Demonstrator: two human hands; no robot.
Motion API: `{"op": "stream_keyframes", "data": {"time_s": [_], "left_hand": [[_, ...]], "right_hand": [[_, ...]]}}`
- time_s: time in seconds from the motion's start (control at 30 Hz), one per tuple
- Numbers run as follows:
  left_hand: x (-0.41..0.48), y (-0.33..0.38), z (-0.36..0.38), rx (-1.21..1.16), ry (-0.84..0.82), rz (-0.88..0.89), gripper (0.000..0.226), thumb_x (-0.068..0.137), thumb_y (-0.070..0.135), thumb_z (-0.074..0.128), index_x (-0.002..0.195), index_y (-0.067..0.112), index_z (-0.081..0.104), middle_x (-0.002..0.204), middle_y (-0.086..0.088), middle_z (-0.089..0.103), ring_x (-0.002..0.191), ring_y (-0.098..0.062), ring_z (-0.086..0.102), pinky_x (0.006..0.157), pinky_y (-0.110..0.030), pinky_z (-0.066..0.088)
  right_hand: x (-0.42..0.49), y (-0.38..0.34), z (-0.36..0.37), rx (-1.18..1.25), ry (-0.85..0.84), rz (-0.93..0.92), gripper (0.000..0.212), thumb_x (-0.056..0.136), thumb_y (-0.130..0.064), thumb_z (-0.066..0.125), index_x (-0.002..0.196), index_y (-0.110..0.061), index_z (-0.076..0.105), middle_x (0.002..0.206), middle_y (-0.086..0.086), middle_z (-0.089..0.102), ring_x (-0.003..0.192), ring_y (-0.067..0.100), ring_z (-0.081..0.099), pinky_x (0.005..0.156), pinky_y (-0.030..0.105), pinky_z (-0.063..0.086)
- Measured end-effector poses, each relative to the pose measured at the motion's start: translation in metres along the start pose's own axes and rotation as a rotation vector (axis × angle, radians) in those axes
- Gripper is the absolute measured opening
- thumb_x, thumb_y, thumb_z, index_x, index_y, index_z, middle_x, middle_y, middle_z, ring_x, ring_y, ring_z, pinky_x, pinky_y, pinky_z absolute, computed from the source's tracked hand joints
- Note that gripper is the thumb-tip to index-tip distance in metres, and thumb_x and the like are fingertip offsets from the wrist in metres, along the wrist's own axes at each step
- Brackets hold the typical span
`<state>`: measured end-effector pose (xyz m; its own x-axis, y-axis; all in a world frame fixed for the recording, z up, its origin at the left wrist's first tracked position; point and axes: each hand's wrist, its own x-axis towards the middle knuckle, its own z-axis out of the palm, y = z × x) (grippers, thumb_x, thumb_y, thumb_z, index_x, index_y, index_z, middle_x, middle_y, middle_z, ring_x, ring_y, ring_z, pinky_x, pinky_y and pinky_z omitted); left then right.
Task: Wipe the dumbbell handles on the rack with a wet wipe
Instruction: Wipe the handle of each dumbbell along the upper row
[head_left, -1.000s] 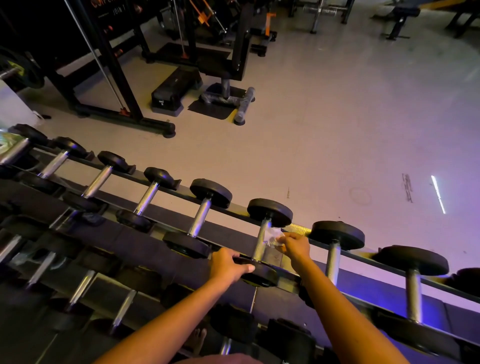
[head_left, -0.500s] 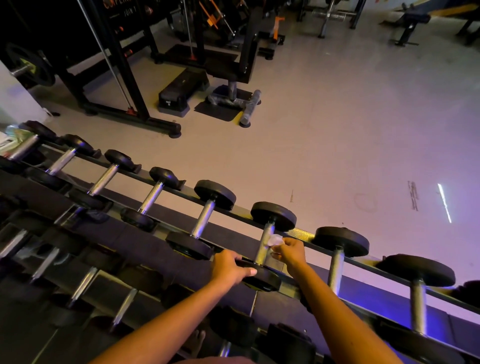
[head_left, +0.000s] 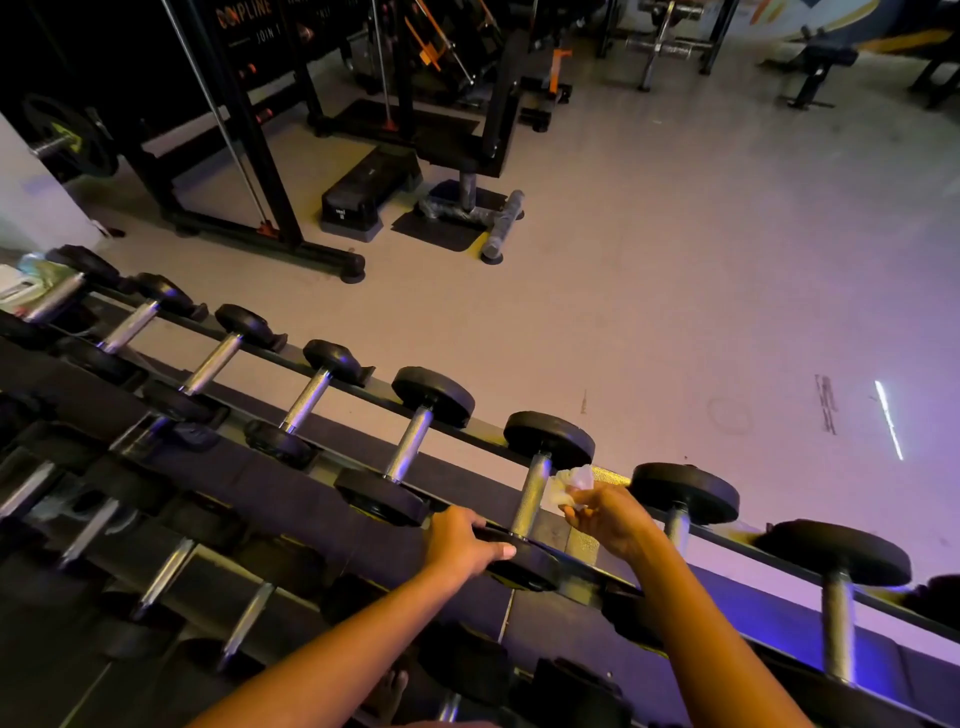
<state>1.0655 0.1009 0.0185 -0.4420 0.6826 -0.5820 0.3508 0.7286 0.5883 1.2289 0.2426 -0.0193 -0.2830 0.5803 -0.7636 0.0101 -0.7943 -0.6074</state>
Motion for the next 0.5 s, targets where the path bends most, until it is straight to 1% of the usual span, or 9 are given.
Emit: {"op": "stream_keyframes", "data": {"time_s": [0.07,0.1,0.2,0.3,0.33,0.4,0.43,0.47,0.5], "left_hand": [[0.0,-0.002,0.001,0.001,0.014,0.006,0.057,0.07,0.036,0.084,0.119,0.012,0.065,0.117,-0.004,0.067,0.108,-0.017,0.061,0.081,-0.02,0.045],[-0.001,-0.002,0.001,-0.001,0.024,0.009,0.059,0.071,0.037,0.083,0.121,0.012,0.064,0.119,-0.004,0.066,0.11,-0.017,0.061,0.08,-0.019,0.044],[-0.003,-0.003,0.001,-0.003,0.037,0.01,0.059,0.072,0.037,0.082,0.122,0.014,0.063,0.12,-0.004,0.065,0.11,-0.016,0.061,0.081,-0.019,0.044],[-0.002,-0.003,0.001,0.011,0.032,0.019,0.056,0.072,0.037,0.082,0.12,0.014,0.065,0.118,-0.003,0.066,0.107,-0.016,0.061,0.08,-0.019,0.045],[-0.001,-0.004,0.001,0.013,0.026,0.021,0.053,0.073,0.036,0.081,0.119,0.014,0.065,0.117,-0.003,0.067,0.107,-0.015,0.061,0.079,-0.019,0.044],[0.0,-0.004,0.001,0.016,0.026,0.027,0.049,0.075,0.034,0.081,0.117,0.015,0.067,0.115,-0.003,0.068,0.106,-0.015,0.062,0.08,-0.019,0.044],[-0.001,-0.003,0.001,0.017,0.033,0.032,0.048,0.075,0.033,0.081,0.117,0.015,0.068,0.115,-0.003,0.068,0.106,-0.016,0.062,0.082,-0.02,0.045],[0.0,-0.003,0.001,0.017,0.036,0.032,0.047,0.075,0.033,0.081,0.117,0.016,0.068,0.115,-0.003,0.068,0.107,-0.016,0.062,0.083,-0.021,0.045],[-0.001,-0.003,0.001,0.016,0.042,0.035,0.048,0.075,0.033,0.081,0.117,0.016,0.068,0.115,-0.003,0.068,0.107,-0.016,0.062,0.082,-0.02,0.044]], "right_hand": [[0.003,0.001,0.009,-0.014,-0.02,0.023,0.026,0.09,0.011,0.048,0.113,0.0,0.051,0.107,0.018,0.06,0.087,0.027,0.063,0.069,0.032,0.056],[0.006,0.002,0.014,-0.033,-0.017,0.014,0.029,0.088,0.011,0.047,0.114,-0.001,0.05,0.109,0.018,0.059,0.091,0.029,0.063,0.071,0.034,0.057],[0.015,0.002,0.026,-0.172,0.124,-0.102,0.019,0.089,0.006,0.047,0.106,-0.003,0.051,0.112,0.019,0.056,0.101,0.035,0.059,0.083,0.041,0.056],[0.019,-0.001,0.038,-0.256,0.235,-0.196,0.009,0.093,-0.01,0.05,0.1,-0.007,0.054,0.11,0.019,0.056,0.101,0.036,0.059,0.088,0.046,0.056],[0.019,-0.002,0.042,-0.293,0.256,-0.23,0.012,0.096,-0.019,0.049,0.1,-0.009,0.056,0.104,0.016,0.058,0.098,0.034,0.059,0.089,0.046,0.056],[0.018,0.001,0.05,-0.365,0.286,-0.303,0.024,0.1,-0.032,0.046,0.095,-0.012,0.058,0.087,0.008,0.059,0.088,0.027,0.059,0.085,0.041,0.056],[0.017,0.004,0.053,-0.425,0.304,-0.341,0.029,0.1,-0.035,0.046,0.092,-0.011,0.06,0.081,0.006,0.058,0.083,0.024,0.059,0.079,0.037,0.054],[0.016,0.008,0.054,-0.497,0.322,-0.375,0.03,0.1,-0.033,0.049,0.091,-0.008,0.063,0.079,0.006,0.06,0.08,0.023,0.058,0.073,0.032,0.051],[0.017,0.013,0.055,-0.567,0.338,-0.404,0.026,0.098,-0.028,0.053,0.096,-0.005,0.066,0.083,0.008,0.062,0.08,0.022,0.058,0.07,0.029,0.048]]}}
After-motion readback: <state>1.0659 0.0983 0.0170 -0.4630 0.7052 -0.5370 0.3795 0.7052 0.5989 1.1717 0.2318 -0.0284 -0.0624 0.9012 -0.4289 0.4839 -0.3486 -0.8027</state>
